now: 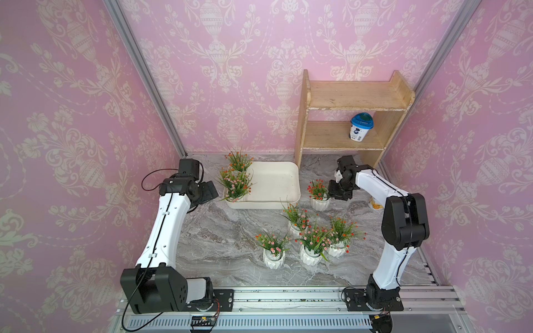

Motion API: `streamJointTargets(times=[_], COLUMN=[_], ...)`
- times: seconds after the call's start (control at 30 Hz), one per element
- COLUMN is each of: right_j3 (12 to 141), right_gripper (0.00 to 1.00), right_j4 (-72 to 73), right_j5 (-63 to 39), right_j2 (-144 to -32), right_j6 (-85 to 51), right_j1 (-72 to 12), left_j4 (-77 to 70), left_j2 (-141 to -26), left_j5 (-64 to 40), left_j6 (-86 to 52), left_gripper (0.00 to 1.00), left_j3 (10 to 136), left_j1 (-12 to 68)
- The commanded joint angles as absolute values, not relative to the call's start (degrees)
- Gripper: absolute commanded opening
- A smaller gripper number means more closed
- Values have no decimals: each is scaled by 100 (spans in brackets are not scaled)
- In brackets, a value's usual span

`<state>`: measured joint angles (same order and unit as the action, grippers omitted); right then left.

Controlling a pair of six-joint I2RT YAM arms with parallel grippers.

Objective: Put the potted gypsophila into the storage box
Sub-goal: Pick up the baby's breath potted plant from the center of the board.

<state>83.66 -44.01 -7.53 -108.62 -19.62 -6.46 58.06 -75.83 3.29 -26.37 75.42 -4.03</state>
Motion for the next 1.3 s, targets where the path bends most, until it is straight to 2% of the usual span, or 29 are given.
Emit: streamJointTargets(times=[0.0,0.07,0.7,1.27], right_j3=[8555,8607,8778,9416], right_gripper=[32,26,6,4], right_j4=[-4498,-4547,-4737,-5408], right_j5=[-624,-674,-896,-805], right_j2=[-10986,-11003,-10771,-10389], right_j6=[-1917,-1877,-1846,-1585], right_j1=[-669,-677,-685,-769], left_j4=[5859,5852,5822,5801], left_j2=[-7465,-7445,-7375,-7330], left_j5=[227,203,62,8], left_j6=[-2505,-2509,-2523,-2532], left_gripper=[99,99,99,99], left_j3=[7458,7431,7304,7242], left_j1=[-466,-483,-537,-573])
